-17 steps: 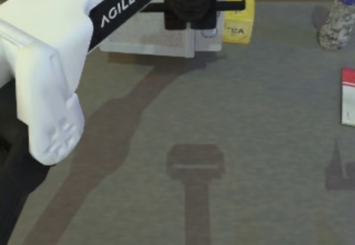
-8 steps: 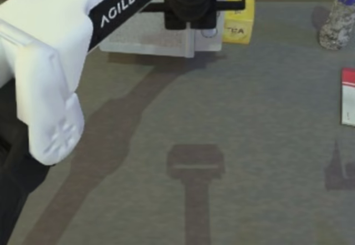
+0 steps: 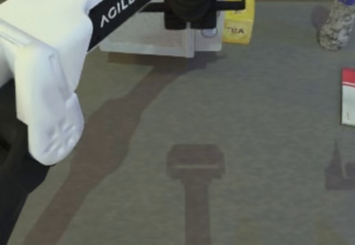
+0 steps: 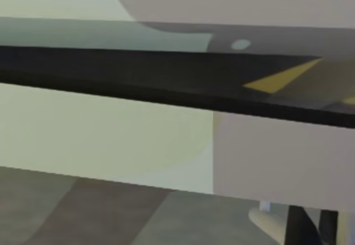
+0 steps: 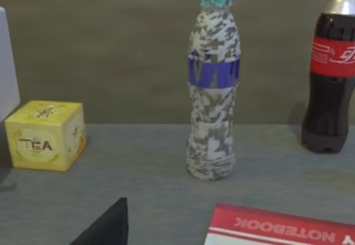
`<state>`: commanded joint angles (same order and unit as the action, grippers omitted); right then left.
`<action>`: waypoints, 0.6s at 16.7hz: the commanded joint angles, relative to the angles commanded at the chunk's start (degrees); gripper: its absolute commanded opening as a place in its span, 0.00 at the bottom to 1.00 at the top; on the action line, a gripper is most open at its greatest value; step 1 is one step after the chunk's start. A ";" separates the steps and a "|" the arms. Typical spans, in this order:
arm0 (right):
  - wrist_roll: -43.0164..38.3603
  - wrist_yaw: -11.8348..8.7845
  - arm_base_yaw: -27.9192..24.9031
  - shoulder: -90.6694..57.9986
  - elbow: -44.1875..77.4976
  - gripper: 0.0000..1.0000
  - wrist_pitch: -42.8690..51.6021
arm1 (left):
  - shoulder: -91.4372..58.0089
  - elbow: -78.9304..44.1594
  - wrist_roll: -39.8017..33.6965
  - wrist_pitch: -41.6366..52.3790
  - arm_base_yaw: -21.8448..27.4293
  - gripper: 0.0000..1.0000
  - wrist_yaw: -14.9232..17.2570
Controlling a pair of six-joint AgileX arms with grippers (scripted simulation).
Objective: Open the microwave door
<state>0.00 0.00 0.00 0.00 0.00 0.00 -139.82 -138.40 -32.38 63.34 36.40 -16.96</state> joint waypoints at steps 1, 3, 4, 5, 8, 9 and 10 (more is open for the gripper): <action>0.00 0.00 0.00 0.00 0.00 1.00 0.00 | 0.75 0.79 0.45 -0.69 -0.01 0.00 0.09; 0.00 0.00 0.00 0.00 0.00 1.00 0.00 | 3.07 4.20 1.75 -2.63 -0.30 0.00 0.50; 0.00 0.00 0.00 0.00 0.00 1.00 0.00 | 4.32 6.65 2.54 -3.71 -0.47 0.00 0.83; 0.00 0.00 0.00 0.00 0.00 1.00 0.00 | 5.54 9.21 3.38 -4.85 -0.58 0.00 1.21; 0.00 0.00 0.00 0.00 0.00 1.00 0.00 | 8.24 14.14 5.32 -7.50 -0.77 0.00 2.13; 0.00 0.00 0.00 0.00 0.00 1.00 0.00 | 8.45 14.56 5.49 -7.72 -0.80 0.00 2.22; 0.00 0.00 0.00 0.00 0.00 1.00 0.00 | 8.46 14.56 5.49 -7.72 -0.80 0.00 2.23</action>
<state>0.00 0.00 0.00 0.00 0.00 0.00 -131.36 -123.84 -26.88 55.61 35.60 -14.73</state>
